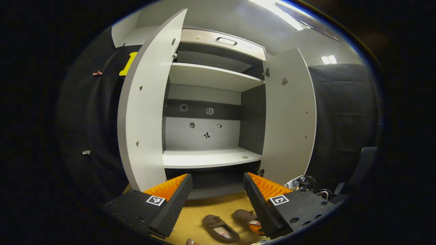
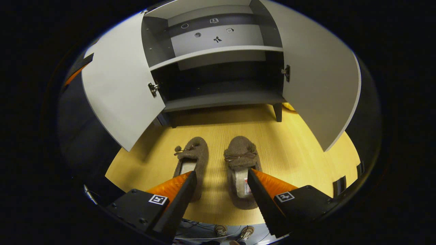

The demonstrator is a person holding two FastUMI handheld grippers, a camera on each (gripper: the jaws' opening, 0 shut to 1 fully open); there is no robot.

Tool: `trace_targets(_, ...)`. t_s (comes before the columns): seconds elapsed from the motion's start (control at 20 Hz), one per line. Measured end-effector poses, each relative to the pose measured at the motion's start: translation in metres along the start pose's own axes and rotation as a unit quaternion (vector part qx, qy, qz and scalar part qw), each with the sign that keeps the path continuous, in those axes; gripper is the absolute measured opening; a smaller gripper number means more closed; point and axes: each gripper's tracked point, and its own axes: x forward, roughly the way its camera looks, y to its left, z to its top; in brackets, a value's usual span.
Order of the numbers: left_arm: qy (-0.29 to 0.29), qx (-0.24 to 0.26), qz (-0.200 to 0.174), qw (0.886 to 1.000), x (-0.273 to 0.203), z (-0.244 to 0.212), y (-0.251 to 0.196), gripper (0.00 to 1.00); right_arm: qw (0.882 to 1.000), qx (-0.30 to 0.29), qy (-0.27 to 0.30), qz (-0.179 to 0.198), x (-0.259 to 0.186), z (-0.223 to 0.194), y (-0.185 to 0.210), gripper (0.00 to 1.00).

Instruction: Grab one shoe with the right hand and put it into the shoe cabinet, grab the other shoe with the left hand and put it into the shoe cabinet; then close the right door with the right hand and the left door with the left hand.

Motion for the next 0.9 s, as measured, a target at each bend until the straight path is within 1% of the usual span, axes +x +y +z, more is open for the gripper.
trace_targets(0.1, 0.005, -0.001, 0.001, 1.000, 0.001, -0.011, 0.002, 0.95, 1.000, 0.007, 0.006, 0.002, 0.019, -0.012, -0.004, 0.97)
trace_targets(0.25, 0.022, -0.001, 0.008, 1.000, 0.006, -0.028, 0.007, 0.95, 1.000, 0.012, 0.018, -0.001, 0.045, -0.027, -0.009, 0.89)
trace_targets(0.3, 0.026, 0.000, 0.011, 1.000, 0.008, -0.033, 0.009, 0.95, 1.000, 0.008, 0.017, -0.001, 0.053, -0.028, -0.010, 0.87)
trace_targets(0.45, 0.030, -0.002, 0.012, 0.999, 0.017, -0.043, 0.011, 0.96, 1.000, -0.008, 0.011, 0.002, 0.073, -0.029, -0.008, 0.74)
trace_targets(0.6, 0.029, -0.004, 0.013, 0.999, 0.026, -0.047, 0.011, 0.95, 0.999, -0.033, 0.003, -0.006, 0.092, -0.027, -0.013, 0.71)
trace_targets(0.65, 0.029, -0.004, 0.013, 0.999, 0.028, -0.048, 0.011, 0.95, 0.999, -0.033, 0.000, -0.005, 0.097, -0.025, -0.012, 0.59)
trace_targets(0.7, 0.031, -0.003, 0.014, 0.999, 0.030, -0.051, 0.011, 0.95, 0.999, -0.034, -0.002, -0.004, 0.102, -0.024, -0.014, 0.64)
trace_targets(0.75, 0.033, -0.003, 0.016, 0.999, 0.032, -0.054, 0.012, 0.95, 0.999, -0.034, -0.006, -0.004, 0.105, -0.022, -0.015, 0.59)
trace_targets(0.85, 0.042, -0.001, 0.016, 0.999, 0.034, -0.060, 0.011, 0.95, 0.999, -0.039, -0.017, -0.016, 0.118, -0.017, -0.022, 0.55)
trace_targets(0.9, 0.045, 0.000, 0.016, 0.999, 0.035, -0.064, 0.011, 0.95, 0.999, -0.038, -0.022, -0.014, 0.119, -0.015, -0.024, 0.53)
